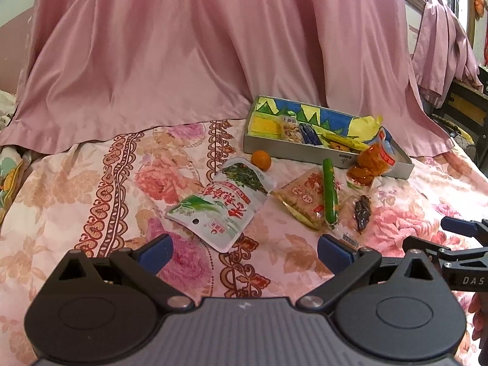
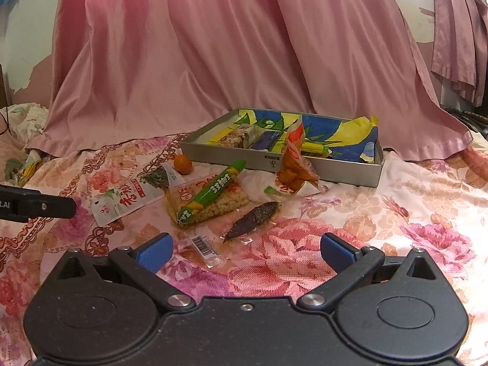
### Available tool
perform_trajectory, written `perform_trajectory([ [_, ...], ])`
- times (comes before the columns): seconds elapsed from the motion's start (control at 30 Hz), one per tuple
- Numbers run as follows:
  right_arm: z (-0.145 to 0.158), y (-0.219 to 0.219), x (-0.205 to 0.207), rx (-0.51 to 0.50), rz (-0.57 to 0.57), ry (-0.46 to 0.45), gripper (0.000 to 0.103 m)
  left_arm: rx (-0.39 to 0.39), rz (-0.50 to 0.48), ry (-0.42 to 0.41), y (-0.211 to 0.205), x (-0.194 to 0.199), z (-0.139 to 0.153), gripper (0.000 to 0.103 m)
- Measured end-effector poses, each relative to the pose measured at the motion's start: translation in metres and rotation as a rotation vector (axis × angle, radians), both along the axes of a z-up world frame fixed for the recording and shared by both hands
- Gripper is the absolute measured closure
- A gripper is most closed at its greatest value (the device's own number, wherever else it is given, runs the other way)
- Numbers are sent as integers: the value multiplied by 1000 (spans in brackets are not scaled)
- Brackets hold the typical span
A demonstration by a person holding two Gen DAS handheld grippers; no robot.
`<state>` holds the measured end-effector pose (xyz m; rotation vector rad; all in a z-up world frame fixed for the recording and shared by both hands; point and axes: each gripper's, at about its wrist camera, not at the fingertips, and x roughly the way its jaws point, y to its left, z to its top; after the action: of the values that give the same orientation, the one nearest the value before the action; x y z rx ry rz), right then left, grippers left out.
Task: Organize snacks
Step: 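Lower the left tool onto the green stick snack while the right tool lowers onto the dark fish strip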
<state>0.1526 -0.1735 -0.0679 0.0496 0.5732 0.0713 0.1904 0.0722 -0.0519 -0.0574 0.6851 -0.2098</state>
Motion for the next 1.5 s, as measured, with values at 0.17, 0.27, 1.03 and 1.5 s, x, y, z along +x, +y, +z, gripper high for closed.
perform_trajectory([
  [0.17, -4, 0, 12, -3, -18, 9, 1, -4, -11, -5, 3, 9, -5, 0],
  [0.27, -5, 1, 23, -6, -23, 6, 1, -2, -14, -5, 7, 17, -8, 0],
  [1.03, -34, 1, 104, -123, -40, 61, 1, -47, -140, -5, -48, 117, -4, 0],
  [1.5, -54, -4, 110, -93, 24, 122, 1, -36, -227, 76, -105, 141, -33, 0],
])
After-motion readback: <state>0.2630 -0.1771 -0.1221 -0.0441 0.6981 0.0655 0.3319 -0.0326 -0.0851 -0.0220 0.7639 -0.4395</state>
